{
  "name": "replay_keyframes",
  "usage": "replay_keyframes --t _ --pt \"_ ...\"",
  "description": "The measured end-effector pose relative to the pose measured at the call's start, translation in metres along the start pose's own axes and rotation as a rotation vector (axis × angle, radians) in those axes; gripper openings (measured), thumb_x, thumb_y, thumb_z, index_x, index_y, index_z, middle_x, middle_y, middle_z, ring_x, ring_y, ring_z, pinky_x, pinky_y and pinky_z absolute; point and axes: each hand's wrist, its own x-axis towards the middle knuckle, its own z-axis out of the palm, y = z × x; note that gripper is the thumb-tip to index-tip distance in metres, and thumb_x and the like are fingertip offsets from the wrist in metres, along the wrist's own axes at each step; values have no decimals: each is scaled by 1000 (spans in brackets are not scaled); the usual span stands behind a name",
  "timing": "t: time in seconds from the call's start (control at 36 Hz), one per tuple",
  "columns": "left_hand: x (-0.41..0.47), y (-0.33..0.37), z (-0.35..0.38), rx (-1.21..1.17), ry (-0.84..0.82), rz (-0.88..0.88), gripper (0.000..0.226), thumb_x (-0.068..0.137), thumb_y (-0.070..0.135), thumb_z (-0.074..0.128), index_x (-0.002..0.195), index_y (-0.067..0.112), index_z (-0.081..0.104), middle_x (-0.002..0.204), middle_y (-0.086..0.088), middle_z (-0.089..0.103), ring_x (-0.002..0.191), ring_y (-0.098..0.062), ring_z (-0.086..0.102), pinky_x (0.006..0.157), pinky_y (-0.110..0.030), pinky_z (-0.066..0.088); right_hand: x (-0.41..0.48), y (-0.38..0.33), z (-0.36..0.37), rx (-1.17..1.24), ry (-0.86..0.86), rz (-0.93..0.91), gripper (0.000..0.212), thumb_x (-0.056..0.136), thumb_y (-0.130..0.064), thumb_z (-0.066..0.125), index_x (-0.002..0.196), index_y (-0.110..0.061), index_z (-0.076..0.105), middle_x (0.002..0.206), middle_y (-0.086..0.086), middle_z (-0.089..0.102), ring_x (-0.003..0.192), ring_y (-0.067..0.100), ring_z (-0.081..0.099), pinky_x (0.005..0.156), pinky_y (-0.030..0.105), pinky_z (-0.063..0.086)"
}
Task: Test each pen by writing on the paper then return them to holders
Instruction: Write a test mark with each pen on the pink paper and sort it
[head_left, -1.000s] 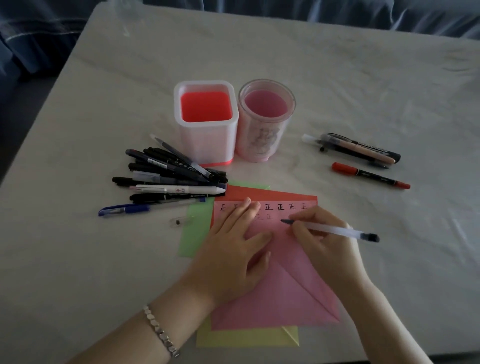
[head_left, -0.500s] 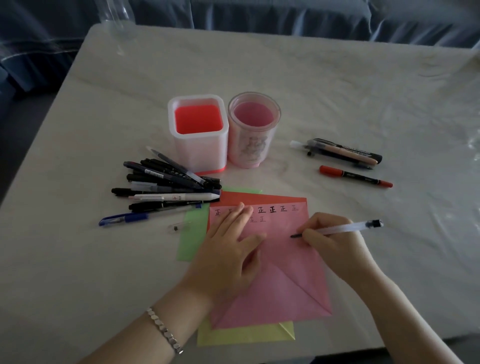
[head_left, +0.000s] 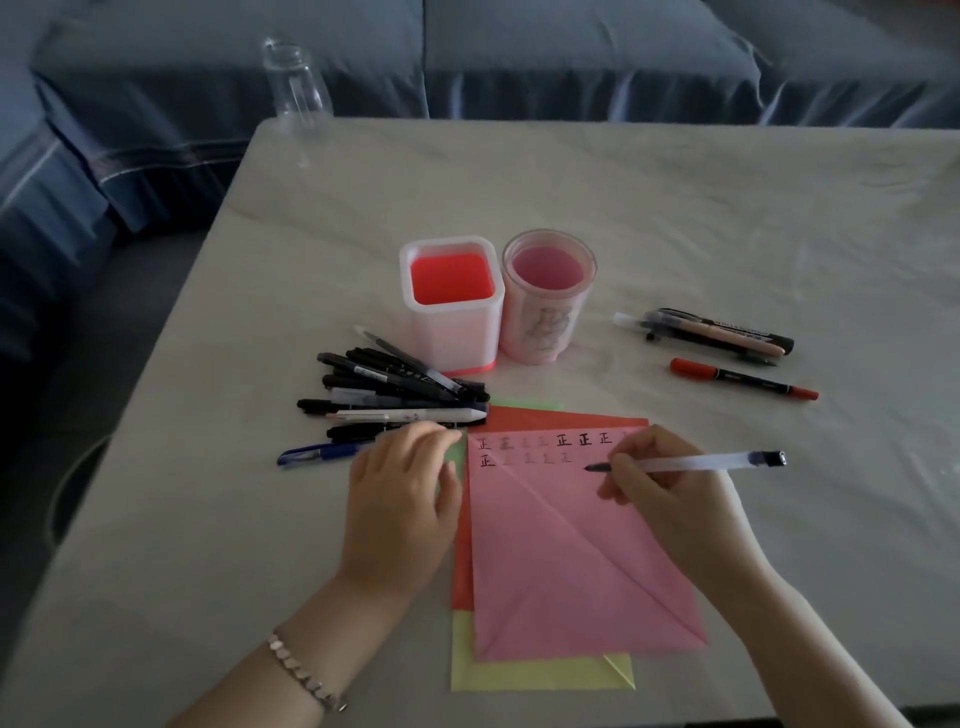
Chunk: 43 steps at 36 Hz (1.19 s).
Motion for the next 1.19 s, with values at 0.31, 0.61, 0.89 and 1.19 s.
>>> replay_keyframes --t 0.31,0.61,0.89,1.19 --pt "-7 -27 -15 144 -143 -5 30 84 32 41 77 16 65 81 3 53 77 -13 40 68 -26 26 -3 -20 20 59 -57 -20 14 85 -7 59 74 -15 61 61 1 69 57 14 59 66 39 51" --pt "10 24 -52 -869 -140 -532 14 82 30 56 85 18 61 72 4 69 63 -2 61 59 -12 46 -13 -52 25 440 -114 -9 16 82 -15 61 70 -13 70 71 6 72 68 13 66 64 20 52" --pt "19 41 -73 -1125 -108 -554 21 65 27 62 81 13 64 63 5 67 55 -1 58 56 -12 46 -23 -70 29 467 -168 -118 18 65 -35 61 70 -23 73 70 5 72 65 9 64 62 18 49" --pt "20 47 -80 -1125 -133 -492 22 64 30 62 82 17 65 63 7 66 55 -1 58 56 -11 44 -24 -69 27 474 -181 -101 15 64 -29 63 63 -15 70 67 9 71 63 10 64 59 16 48"
